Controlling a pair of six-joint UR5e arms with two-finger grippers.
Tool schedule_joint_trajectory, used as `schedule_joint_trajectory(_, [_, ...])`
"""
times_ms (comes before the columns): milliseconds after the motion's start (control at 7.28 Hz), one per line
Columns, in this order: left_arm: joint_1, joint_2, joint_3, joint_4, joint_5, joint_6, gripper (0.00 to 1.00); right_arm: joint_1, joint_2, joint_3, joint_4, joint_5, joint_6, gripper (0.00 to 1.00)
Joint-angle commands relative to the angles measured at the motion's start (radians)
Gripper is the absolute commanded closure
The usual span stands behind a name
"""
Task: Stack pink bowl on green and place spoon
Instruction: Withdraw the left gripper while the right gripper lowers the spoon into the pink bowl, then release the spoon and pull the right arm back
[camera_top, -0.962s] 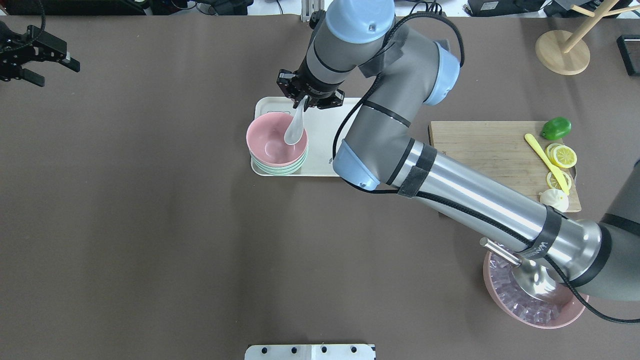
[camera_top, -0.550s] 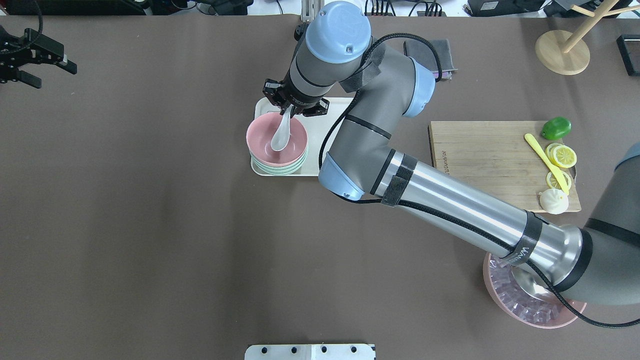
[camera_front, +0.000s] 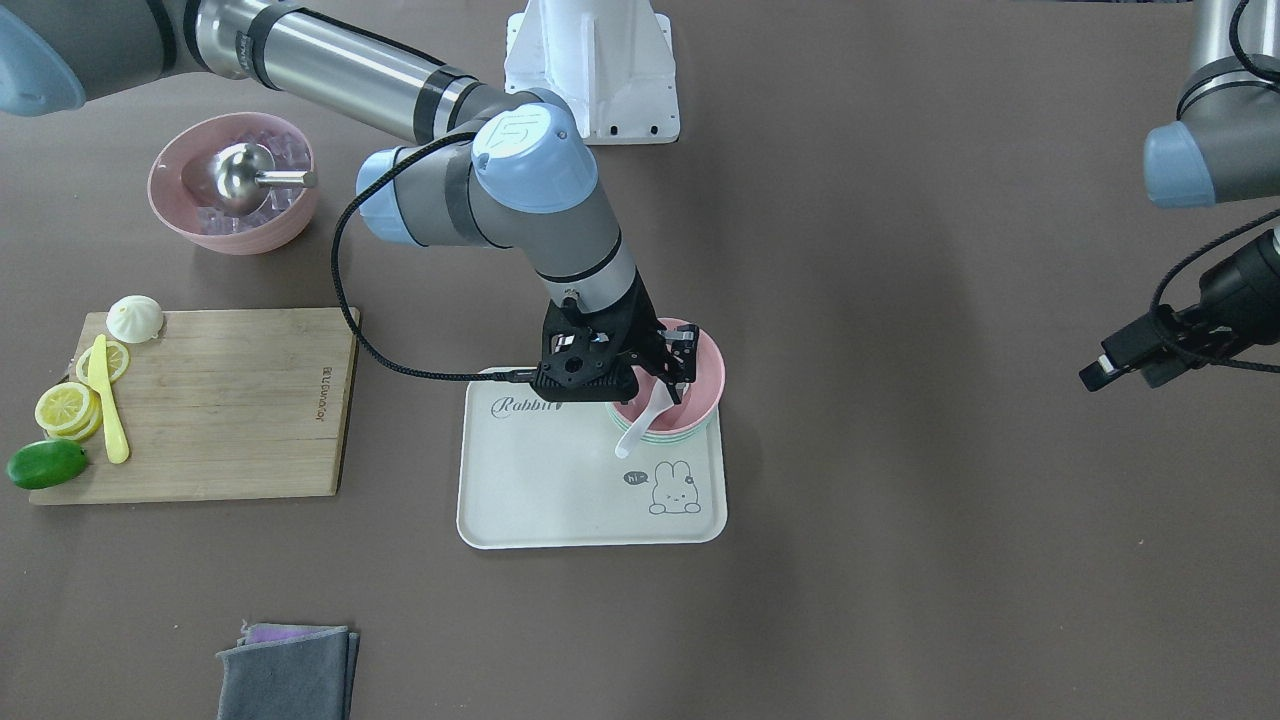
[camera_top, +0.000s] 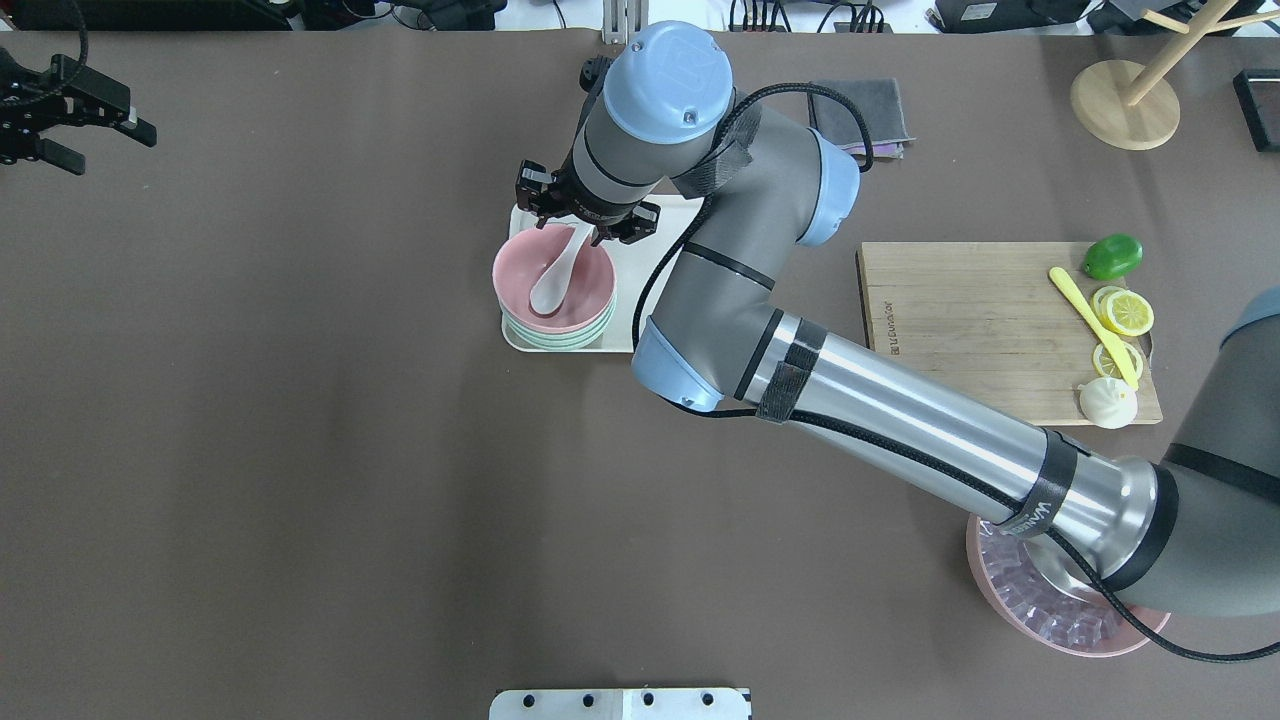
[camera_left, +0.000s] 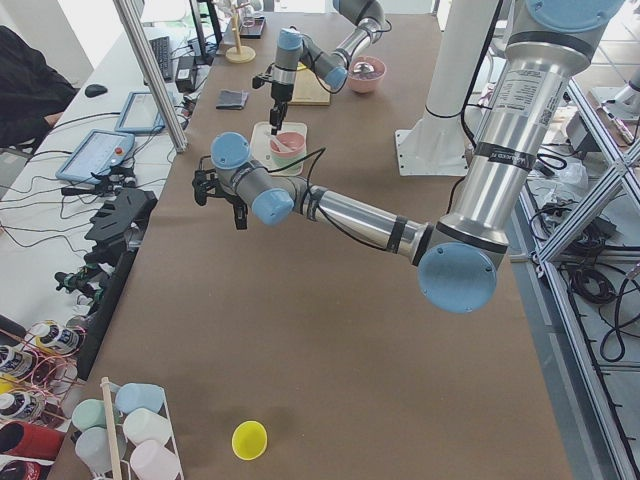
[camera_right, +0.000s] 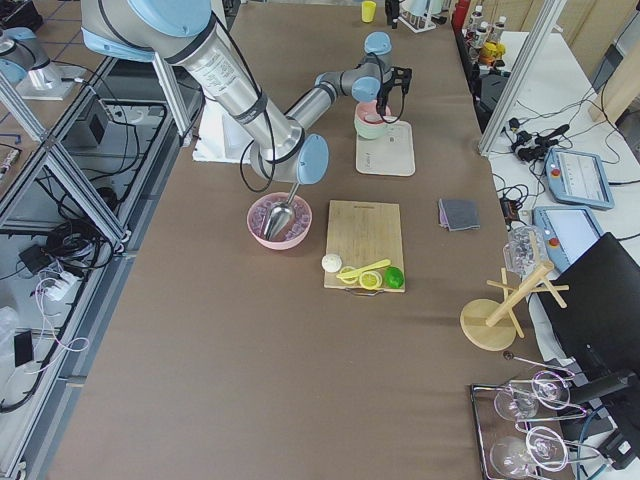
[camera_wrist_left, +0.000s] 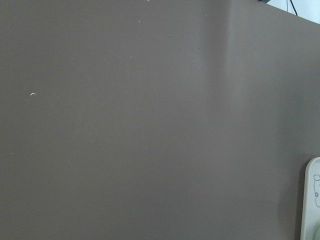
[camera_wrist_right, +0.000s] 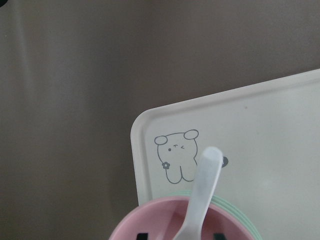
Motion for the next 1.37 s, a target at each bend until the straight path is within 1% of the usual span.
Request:
schedule_joint_trajectory(0, [-0.009, 0.012, -0.025, 0.003, 0.069, 0.016, 0.01, 0.002, -0.009, 0.044, -0.045, 0.009, -0.003, 0.0])
schedule_joint_trajectory(137, [-0.079, 0.014, -0.008, 0.021, 0.075, 0.153, 0.01, 0.026, -0.046, 0.143, -0.221, 0.012, -0.097, 0.0])
schedule_joint_trajectory(275, [-0.167, 0.014, 0.007, 0.135, 0.077, 0.359, 0.01, 0.051, -0.09, 0.268, -0.469, 0.011, -0.285, 0.0])
schedule_joint_trajectory(412, [-0.238, 0.014, 0.001, 0.244, 0.089, 0.611, 0.01, 0.106, -0.166, 0.38, -0.62, 0.029, -0.42, 0.0])
schedule_joint_trajectory(550, [-0.28, 0.026, 0.01, 0.285, 0.103, 0.762, 0.01, 0.199, -0.289, 0.453, -0.664, 0.099, -0.544, 0.0])
schedule_joint_trajectory(687, [-0.291, 0.038, 0.01, 0.329, 0.103, 0.774, 0.01, 0.306, -0.466, 0.545, -0.671, 0.174, -0.732, 0.0])
schedule_joint_trajectory(824, [-0.291, 0.084, 0.003, 0.324, 0.101, 0.774, 0.01, 0.461, -0.615, 0.565, -0.673, 0.237, -1.011, 0.0])
schedule_joint_trajectory(962, [-0.293, 0.118, 0.0, 0.305, 0.1, 0.776, 0.01, 0.628, -0.72, 0.54, -0.688, 0.306, -1.258, 0.0])
schedule_joint_trajectory(1099, [-0.291, 0.139, 0.007, 0.296, 0.1, 0.776, 0.01, 0.778, -0.771, 0.435, -0.68, 0.391, -1.487, 0.0])
schedule_joint_trajectory(1237, [-0.29, 0.152, 0.019, 0.299, 0.13, 0.776, 0.01, 0.872, -0.779, 0.321, -0.677, 0.416, -1.661, 0.0])
